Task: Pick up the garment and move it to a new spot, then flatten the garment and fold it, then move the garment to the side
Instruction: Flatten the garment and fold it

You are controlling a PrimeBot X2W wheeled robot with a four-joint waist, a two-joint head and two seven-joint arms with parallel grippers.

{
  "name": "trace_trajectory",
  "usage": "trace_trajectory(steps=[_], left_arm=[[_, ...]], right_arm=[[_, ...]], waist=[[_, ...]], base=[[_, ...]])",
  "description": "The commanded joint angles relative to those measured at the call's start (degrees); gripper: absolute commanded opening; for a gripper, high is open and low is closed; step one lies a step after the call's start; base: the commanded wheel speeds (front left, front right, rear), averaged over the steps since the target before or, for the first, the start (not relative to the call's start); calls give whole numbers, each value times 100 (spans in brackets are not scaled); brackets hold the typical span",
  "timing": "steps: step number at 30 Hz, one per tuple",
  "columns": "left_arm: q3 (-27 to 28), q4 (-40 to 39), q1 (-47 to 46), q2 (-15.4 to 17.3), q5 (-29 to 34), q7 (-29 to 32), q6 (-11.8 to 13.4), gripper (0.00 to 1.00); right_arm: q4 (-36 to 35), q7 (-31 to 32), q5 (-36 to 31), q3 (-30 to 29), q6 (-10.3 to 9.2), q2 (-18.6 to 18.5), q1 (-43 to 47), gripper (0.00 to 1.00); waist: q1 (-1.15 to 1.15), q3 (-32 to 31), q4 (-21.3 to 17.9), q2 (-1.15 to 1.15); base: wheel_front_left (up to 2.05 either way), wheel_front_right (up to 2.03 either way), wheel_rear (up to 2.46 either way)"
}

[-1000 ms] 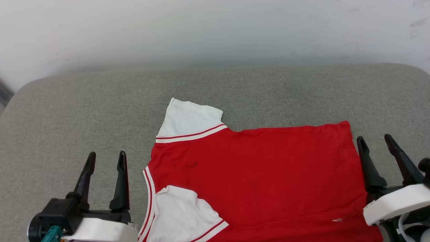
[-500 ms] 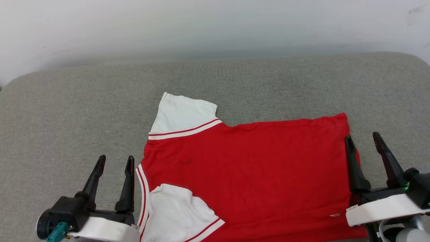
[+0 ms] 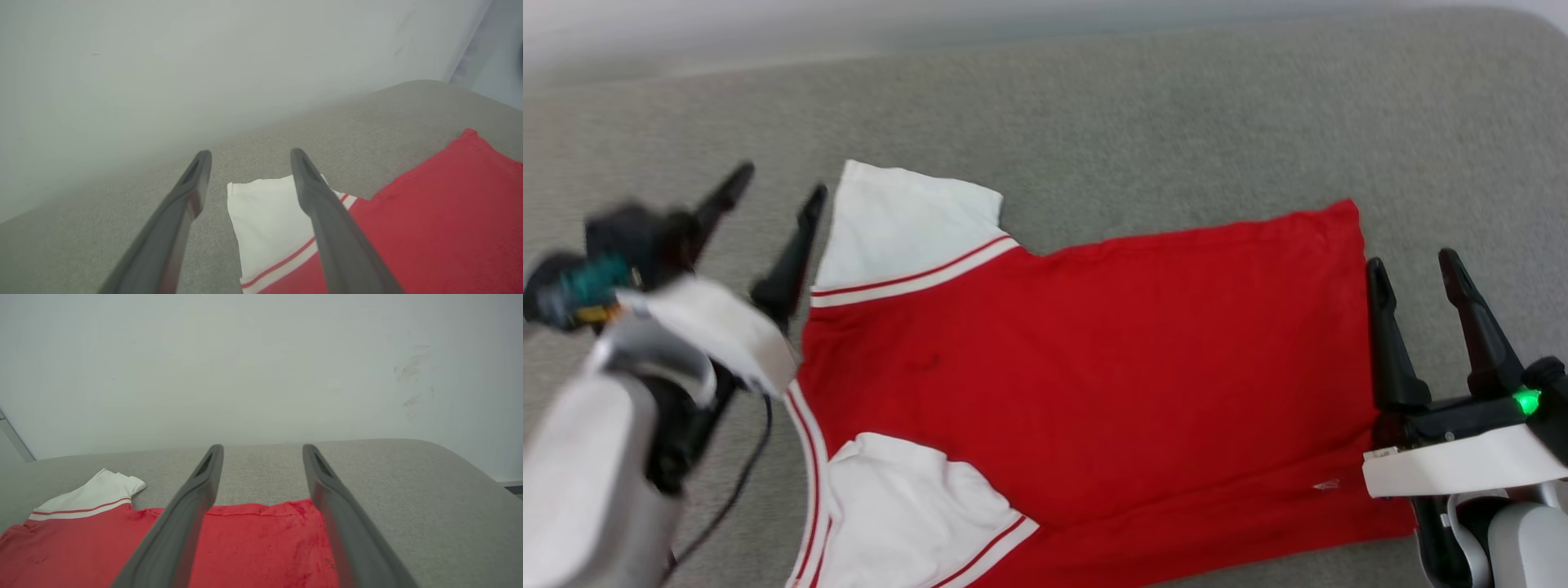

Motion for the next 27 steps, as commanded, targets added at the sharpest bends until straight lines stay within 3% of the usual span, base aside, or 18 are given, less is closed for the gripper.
trace_trajectory(steps=[1, 9, 14, 20, 27], left_arm=[[-77, 129, -364, 160, -213, 393, -39, 100], [-472, 1044, -2075, 1015, -1488, 3017, -79, 100], [-669, 1436, -2734, 1331, -2066, 4383, -80, 100], [-762, 1880, -3103, 1525, -2160, 5081, -34, 100], [-824, 2218, -3191, 1686, -2048, 5168, -18, 100]], right_arm=[[-8, -53, 19, 20, -2, 35, -108, 100], [140, -203, 78, 201, -2, 135, -387, 100], [270, -318, 125, 300, -2, 190, -478, 100], [462, -428, 169, 454, -2, 238, -570, 100], [534, -509, 143, 577, -2, 261, -699, 100]], waist=[[-1, 310, -253, 0], [-1, 784, -714, 0], [-1, 992, -956, 0], [-1, 1210, -1201, 0], [-1, 1477, -1402, 0]], base=[[0, 0, 0], [0, 0, 0], [0, 0, 0], [0, 0, 0], [0, 0, 0]])
